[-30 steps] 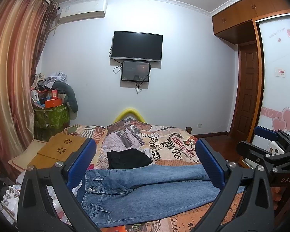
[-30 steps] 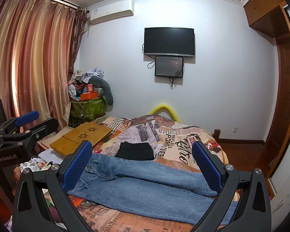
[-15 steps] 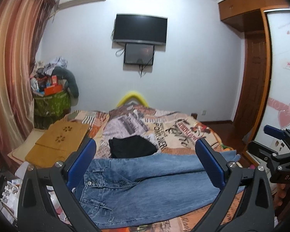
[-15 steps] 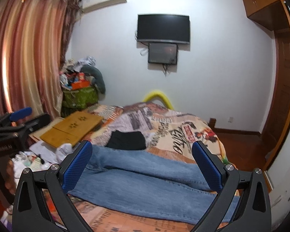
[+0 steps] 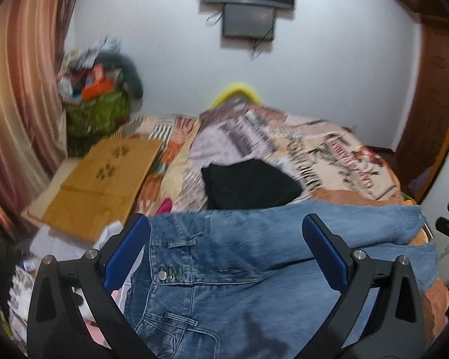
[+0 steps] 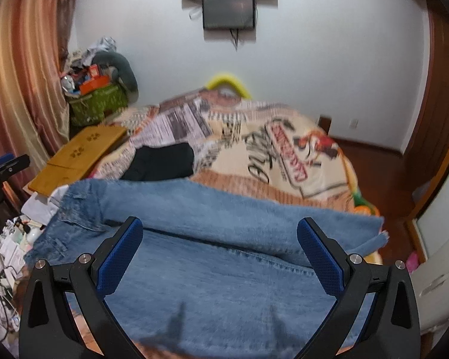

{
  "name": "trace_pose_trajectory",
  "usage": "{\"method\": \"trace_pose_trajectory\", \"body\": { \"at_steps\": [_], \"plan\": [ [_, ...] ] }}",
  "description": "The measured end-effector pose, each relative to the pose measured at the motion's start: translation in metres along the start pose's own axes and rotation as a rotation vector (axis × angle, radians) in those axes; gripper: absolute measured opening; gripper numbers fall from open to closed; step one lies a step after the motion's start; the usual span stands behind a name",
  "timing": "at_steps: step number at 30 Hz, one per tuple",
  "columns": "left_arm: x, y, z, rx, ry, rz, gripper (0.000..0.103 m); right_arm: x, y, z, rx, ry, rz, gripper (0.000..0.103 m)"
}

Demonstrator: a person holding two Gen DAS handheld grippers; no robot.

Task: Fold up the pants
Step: 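Lower both grippers onto the blue jeans legs and waistband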

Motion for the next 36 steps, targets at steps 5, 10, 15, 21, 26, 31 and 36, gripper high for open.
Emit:
{"method": "trace_pose_trajectory", "body": {
  "at_steps": [5,10,15,21,26,31,36],
  "plan": [
    [0.004,-0.061,0.033,0.005,0.071,0.094,0.103,-0.001,-0.047,-0.02,-0.009,-0.026,0.096,0.102],
    [0.01,-0.118,0.067,-0.063,0.076,0.186,0.103,-0.007,-0.097,-0.037,-0.024,-0.018,0.174,0.102],
    [0.024,-0.171,0.107,-0.029,0.165,0.325,0.087,-0.012,-0.139,-0.048,-0.051,0.013,0.237,0.102],
    [0.04,-0.212,0.142,0.006,0.289,0.436,0.066,-0.019,-0.183,-0.045,-0.1,0.077,0.297,0.096],
    [0.047,-0.236,0.147,0.064,0.324,0.488,0.042,-0.025,-0.218,-0.036,-0.183,0.107,0.352,0.082],
    [0.05,-0.255,0.148,0.098,0.358,0.528,0.034,-0.03,-0.235,-0.016,-0.288,0.144,0.381,0.079],
    [0.052,-0.266,0.157,0.142,0.412,0.561,0.032,-0.027,-0.257,0.005,-0.34,0.206,0.44,0.074]
  ]
}}
Point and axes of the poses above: each gripper's, at about its wrist camera, not at the fingertips, and y roughly against the way its jaws point, z to its left, x to its underside, the point moved 2 cm from there along -y, roughly the way its jaws point, and after that the axes turned 2 degrees about -z, right-handed, at the moved point
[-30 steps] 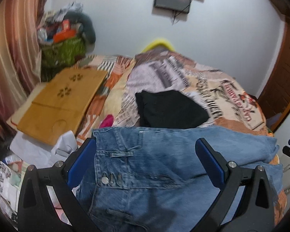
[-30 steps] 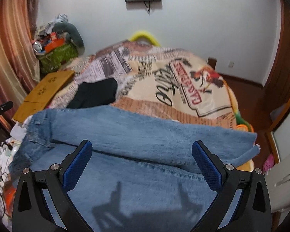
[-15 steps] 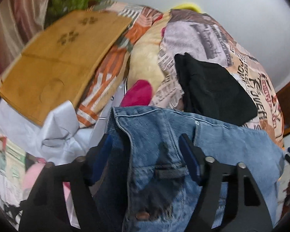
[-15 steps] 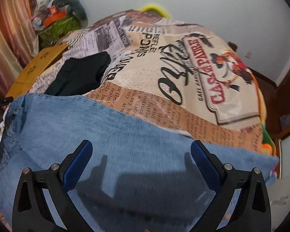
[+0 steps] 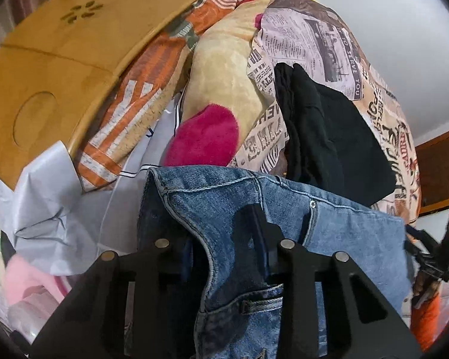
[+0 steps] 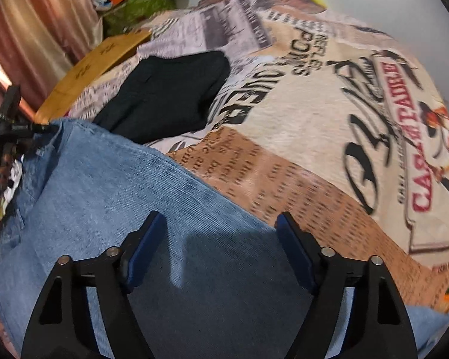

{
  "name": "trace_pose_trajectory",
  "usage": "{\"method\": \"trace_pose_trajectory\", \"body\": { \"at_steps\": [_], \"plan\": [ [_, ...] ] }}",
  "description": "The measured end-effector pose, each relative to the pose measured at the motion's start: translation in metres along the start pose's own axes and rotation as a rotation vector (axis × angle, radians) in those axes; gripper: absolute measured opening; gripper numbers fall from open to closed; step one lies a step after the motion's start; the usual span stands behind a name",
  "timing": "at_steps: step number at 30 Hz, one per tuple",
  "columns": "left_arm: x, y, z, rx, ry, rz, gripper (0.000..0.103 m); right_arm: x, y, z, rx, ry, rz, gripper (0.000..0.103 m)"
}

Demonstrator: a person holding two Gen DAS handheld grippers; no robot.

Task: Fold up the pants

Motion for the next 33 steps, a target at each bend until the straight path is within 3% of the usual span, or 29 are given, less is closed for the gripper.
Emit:
{"method": "trace_pose_trajectory", "body": {
  "at_steps": [2,6,8,13,18,24,33],
  "plan": [
    [0.0,0.002,-0.001,-0.006,-0.009,0.008,0.012,-0.004,-0.006,-0.001,-0.037,-0.011,0.014,0.074],
    [0.003,0.01,-0.005,0.003,-0.024,0.0,0.006,-0.009,-0.012,-0.002,-0.075,-0.024,0.034,0.074],
    [0.005,0.017,-0.011,-0.012,-0.051,-0.019,0.005,-0.009,-0.012,0.001,-0.071,-0.021,0.031,0.066],
    [0.009,0.039,-0.031,-0.046,-0.147,-0.076,0.004,-0.007,-0.008,0.014,-0.081,-0.014,0.02,0.03],
    [0.008,0.052,-0.053,-0.097,-0.236,-0.098,0.004,-0.004,0.001,0.024,-0.019,0.025,0.001,0.009],
    [0.011,0.085,-0.072,-0.072,-0.281,-0.175,0.004,-0.006,0.041,0.031,0.045,0.029,-0.121,0.008],
    [0.051,0.14,-0.068,-0.046,-0.294,-0.235,0.004,0.028,0.108,0.062,0.033,0.024,-0.231,0.008]
  ]
}}
Point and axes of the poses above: each gripper's, at about its wrist camera, not at the fingertips, and y roughly against the way its jaws point, z to its left, x to its underside, the point moved 2 cm from there along -y, roughly the way its jaws point, and after that the axes turned 2 degrees about -z, right-handed, at the moved point
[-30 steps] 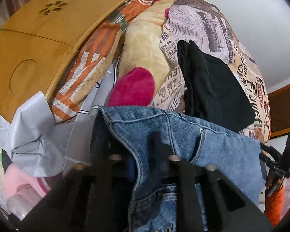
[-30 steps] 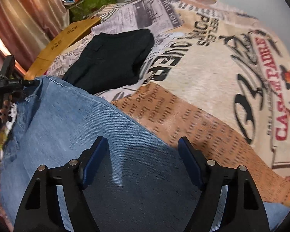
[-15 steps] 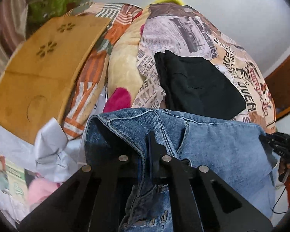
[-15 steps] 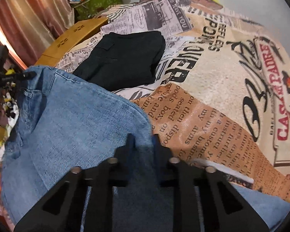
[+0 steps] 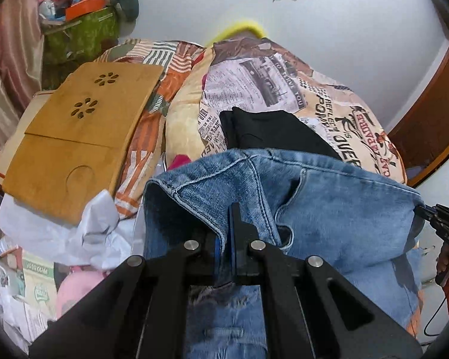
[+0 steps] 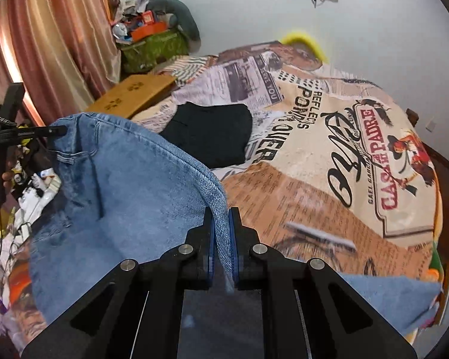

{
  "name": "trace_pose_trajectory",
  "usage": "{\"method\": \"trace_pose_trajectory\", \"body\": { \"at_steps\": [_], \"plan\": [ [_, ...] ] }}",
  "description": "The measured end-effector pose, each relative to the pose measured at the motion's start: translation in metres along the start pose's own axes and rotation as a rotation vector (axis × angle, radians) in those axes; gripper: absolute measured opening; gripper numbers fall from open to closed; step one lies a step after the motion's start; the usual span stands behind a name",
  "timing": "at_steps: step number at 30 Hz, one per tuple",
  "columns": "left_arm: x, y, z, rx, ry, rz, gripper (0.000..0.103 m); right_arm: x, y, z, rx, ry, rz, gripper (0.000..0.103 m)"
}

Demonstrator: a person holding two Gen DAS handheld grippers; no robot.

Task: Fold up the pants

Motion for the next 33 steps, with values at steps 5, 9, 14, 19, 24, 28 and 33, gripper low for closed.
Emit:
{"method": "trace_pose_trajectory", "body": {
  "at_steps": [5,9,14,19,24,28,33],
  "plan": [
    [0.029,0.034,-0.005,-0.006,-0.034,-0.027,0.005,0.021,0.033,0.022,-0.009,0.004,-0.021,0.008],
    [0.057,0.056,-0.01,-0.039,-0.079,-0.032,0.006,0.046,0.049,0.038,-0.025,-0.024,-0.021,0.008],
    [0.096,0.067,-0.007,-0.078,-0.102,-0.006,0.007,0.081,0.057,0.059,-0.027,-0.039,-0.005,0.008],
    [0.139,0.072,0.006,-0.057,-0.055,0.06,0.009,0.109,0.052,0.071,-0.022,-0.063,0.032,0.008],
    [0.176,0.071,0.011,-0.095,-0.041,0.121,0.011,0.13,0.051,0.075,-0.019,-0.118,0.053,0.01],
    [0.19,0.073,0.017,-0.114,-0.031,0.149,0.011,0.137,0.056,0.077,-0.024,-0.147,0.048,0.012],
    [0.184,0.095,0.014,-0.112,-0.032,0.102,0.011,0.14,0.068,0.075,-0.045,-0.175,0.05,0.013]
  ]
}}
Point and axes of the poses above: each gripper's, at about its wrist camera, not at the fingertips, and y roughly against the way its jaws point, z to its left, x to its underside, the point moved 2 cm from there along -y, roughly the way its jaws point, and after that the axes turned 2 degrees about -z, right-handed, at the moved point
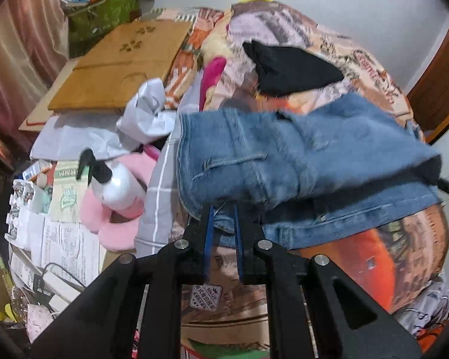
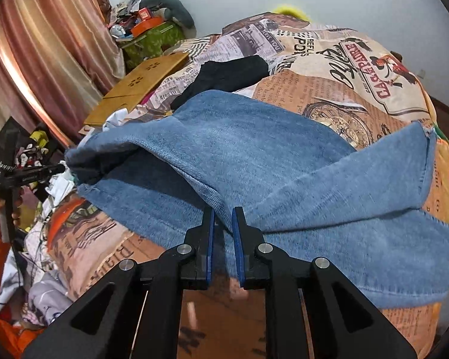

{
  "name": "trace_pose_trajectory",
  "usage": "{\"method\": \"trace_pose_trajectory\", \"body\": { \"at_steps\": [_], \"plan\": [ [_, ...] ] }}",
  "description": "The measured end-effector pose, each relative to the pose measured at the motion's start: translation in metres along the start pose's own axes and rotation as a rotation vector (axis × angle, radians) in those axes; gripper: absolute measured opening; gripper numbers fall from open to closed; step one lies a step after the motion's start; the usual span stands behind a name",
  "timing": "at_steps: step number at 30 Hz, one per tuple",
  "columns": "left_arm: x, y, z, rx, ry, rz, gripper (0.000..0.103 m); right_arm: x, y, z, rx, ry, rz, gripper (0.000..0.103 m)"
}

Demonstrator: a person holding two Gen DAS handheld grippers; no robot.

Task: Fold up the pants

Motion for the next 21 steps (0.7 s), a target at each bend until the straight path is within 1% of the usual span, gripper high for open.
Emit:
{"method": "trace_pose_trajectory", "body": {
  "at_steps": [2,6,8,9,10,11,13,16,18,21],
  "plan": [
    [-0.011,0.012,-0.004,-0.019,-0.01,-0.037,0.019,0.0,0.008,-0.003,0.006,-0.006,-0.003,0.013],
    [-0.039,0.019,-0.022,-0.019,-0.041,-0.079,0.026,-0.006,0.028,-0.019,0.059,-0.025,-0.044,0.02],
    [-0.053,0.018,-0.034,-0.013,-0.051,-0.093,0.04,-0.01,0.036,-0.032,0.088,-0.047,-0.064,0.026],
    [-0.061,0.017,-0.042,-0.007,-0.057,-0.104,0.044,-0.013,0.041,-0.04,0.105,-0.062,-0.075,0.034],
    [-0.069,0.015,-0.049,-0.006,-0.064,-0.111,0.054,-0.017,0.046,-0.049,0.125,-0.077,-0.091,0.042],
    [-0.078,0.012,-0.057,-0.008,-0.072,-0.119,0.061,-0.02,0.05,-0.057,0.142,-0.087,-0.105,0.044],
    [-0.09,0.009,-0.07,-0.012,-0.083,-0.133,0.064,-0.028,0.057,-0.076,0.177,-0.112,-0.132,0.046],
    [-0.114,-0.007,-0.092,0.0,-0.099,-0.123,0.071,-0.04,0.061,-0.103,0.213,-0.156,-0.142,0.046],
    [-0.126,-0.015,-0.103,0.01,-0.105,-0.11,0.072,-0.049,0.06,-0.126,0.248,-0.195,-0.145,0.046],
    [-0.146,-0.036,-0.122,0.029,-0.119,-0.078,0.073,-0.06,0.053,-0.156,0.272,-0.243,-0.136,0.046]
  ]
}}
Point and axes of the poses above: each gripper's, at about its wrist camera, not at the fingertips, and y roughly against the way its jaws point, z to its left, x to its underside, the point moved 2 cm from there along -y, roughly the way its jaws point, and after that the axes turned 2 degrees about -z, right-handed, at the moved point
